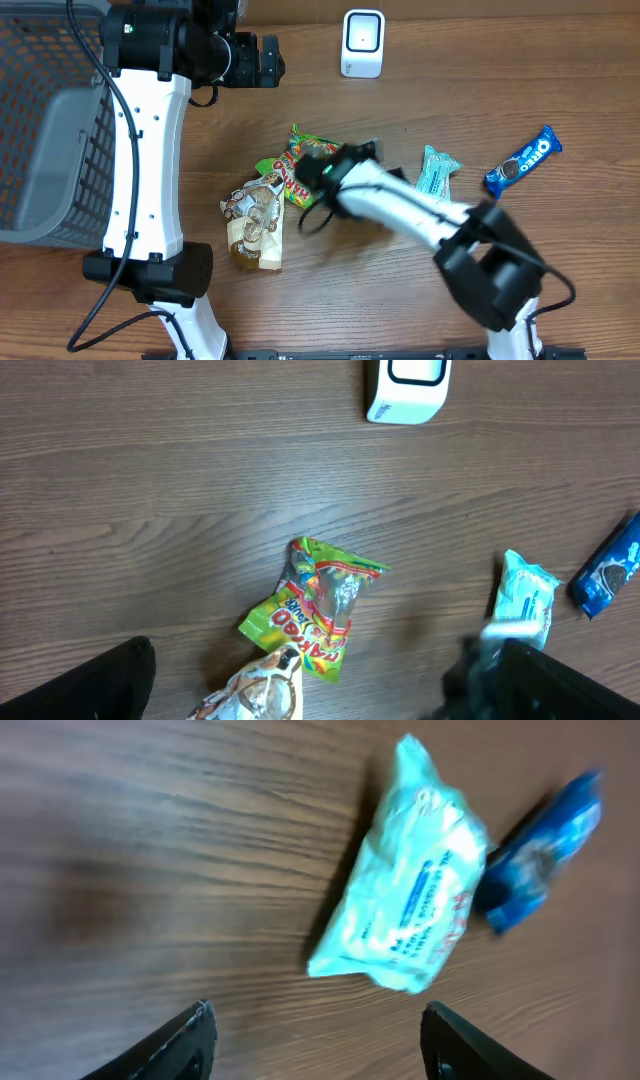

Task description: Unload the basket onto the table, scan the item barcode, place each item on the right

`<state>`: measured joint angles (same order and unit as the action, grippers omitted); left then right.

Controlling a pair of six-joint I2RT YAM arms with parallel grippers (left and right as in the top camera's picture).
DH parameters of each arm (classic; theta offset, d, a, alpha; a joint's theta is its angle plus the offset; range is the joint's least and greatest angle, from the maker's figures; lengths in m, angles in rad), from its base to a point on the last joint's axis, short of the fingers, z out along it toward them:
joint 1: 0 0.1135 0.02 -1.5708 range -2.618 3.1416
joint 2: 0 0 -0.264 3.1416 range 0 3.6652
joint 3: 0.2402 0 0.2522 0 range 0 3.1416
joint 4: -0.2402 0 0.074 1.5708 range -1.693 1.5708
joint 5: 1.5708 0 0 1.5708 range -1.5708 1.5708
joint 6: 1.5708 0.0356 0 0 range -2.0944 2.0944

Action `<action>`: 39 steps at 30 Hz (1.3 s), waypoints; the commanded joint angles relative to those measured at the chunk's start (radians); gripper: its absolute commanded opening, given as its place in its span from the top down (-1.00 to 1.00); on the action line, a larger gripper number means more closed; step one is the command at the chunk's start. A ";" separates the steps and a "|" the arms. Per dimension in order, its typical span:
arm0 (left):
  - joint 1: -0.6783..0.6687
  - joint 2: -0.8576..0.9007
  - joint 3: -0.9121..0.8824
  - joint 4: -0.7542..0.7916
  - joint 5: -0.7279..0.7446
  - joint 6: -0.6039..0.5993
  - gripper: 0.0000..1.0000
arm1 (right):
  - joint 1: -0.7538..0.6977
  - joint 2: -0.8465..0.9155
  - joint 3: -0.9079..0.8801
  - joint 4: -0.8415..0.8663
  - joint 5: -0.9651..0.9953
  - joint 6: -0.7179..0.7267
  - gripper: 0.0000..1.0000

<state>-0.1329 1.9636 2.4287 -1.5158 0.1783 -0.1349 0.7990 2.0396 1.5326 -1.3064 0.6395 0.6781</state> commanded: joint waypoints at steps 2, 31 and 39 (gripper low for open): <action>0.002 -0.009 0.008 0.002 -0.005 0.008 -1.00 | -0.205 -0.165 0.036 0.010 -0.333 0.026 -0.35; 0.002 -0.009 0.008 0.002 -0.005 0.008 -0.99 | -0.941 -0.224 -0.502 0.789 -1.338 -0.596 -0.26; 0.002 -0.008 0.008 0.002 -0.005 0.008 -0.99 | -0.939 -0.183 -0.562 0.941 -1.386 -0.570 -0.08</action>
<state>-0.1329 1.9636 2.4287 -1.5158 0.1787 -0.1349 -0.1432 1.8278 0.9905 -0.3862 -0.7017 0.1070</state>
